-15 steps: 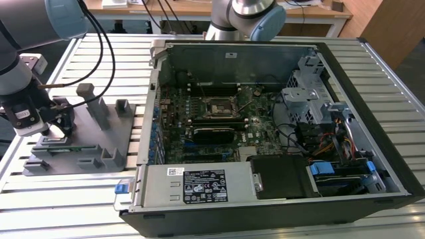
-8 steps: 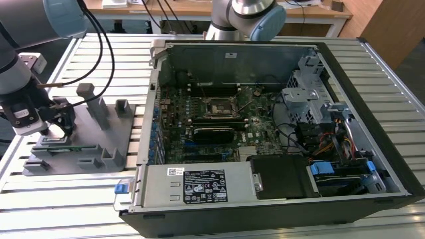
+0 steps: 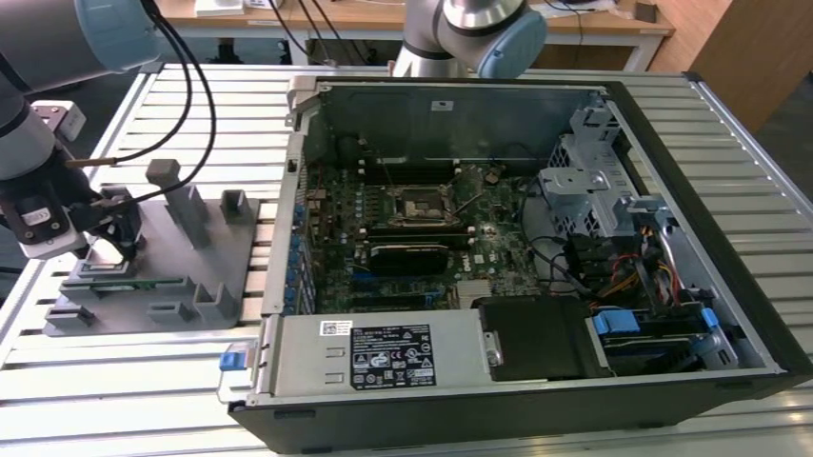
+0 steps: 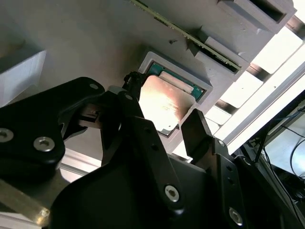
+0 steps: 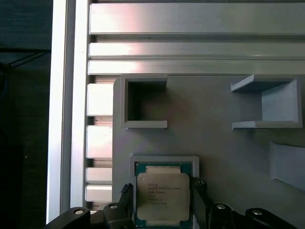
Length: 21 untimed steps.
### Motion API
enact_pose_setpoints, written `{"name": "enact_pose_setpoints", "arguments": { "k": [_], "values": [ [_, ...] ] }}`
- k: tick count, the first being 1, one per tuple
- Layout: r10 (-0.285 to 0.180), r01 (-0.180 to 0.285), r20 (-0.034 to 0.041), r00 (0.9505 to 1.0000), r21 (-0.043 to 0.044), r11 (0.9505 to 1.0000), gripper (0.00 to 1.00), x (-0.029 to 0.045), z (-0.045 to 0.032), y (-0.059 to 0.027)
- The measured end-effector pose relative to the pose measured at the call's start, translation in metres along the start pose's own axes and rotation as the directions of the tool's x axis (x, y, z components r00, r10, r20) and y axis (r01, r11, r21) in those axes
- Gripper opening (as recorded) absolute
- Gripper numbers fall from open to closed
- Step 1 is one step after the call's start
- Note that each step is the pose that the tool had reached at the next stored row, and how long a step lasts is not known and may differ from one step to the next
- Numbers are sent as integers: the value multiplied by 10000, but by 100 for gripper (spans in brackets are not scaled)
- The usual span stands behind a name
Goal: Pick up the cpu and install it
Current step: 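Pick up the cpu and move it towards the insertion slot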
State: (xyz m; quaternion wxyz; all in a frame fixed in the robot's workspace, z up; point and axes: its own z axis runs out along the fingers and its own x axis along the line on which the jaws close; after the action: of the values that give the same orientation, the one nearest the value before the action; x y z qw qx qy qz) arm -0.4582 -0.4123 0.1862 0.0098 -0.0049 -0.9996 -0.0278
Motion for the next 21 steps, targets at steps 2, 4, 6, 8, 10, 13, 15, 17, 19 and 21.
{"name": "enact_pose_setpoints", "arguments": {
  "k": [2, 4, 6, 8, 10, 13, 15, 17, 19, 21],
  "values": [
    [1, -1, 1, 10000, 0, 10000, 61, 2, 0, 0],
    [4, -4, 3, 10000, 0, 10000, 60, 3, 2, 1],
    [6, -6, 0, 10000, 2, 10000, 53, 4, 1, 0],
    [6, -6, 2, 10000, 1, 10000, 53, 4, 0, 0],
    [11, -11, 5, 10000, 0, 10000, 53, 4, -16, 1],
    [11, -11, 4, 10000, 1, 10000, 53, 5, -51, 3],
    [12, -12, 7, 10000, 8, 10000, 53, 4, -55, 4],
    [13, -13, 10, 10000, 38, 10000, 53, 5, -64, 4],
    [12, -12, 9, 10000, 20, 10000, 53, 6, -66, 5],
    [12, -12, 8, 10000, 19, 10000, 53, 5, -73, 5]
  ]
}}
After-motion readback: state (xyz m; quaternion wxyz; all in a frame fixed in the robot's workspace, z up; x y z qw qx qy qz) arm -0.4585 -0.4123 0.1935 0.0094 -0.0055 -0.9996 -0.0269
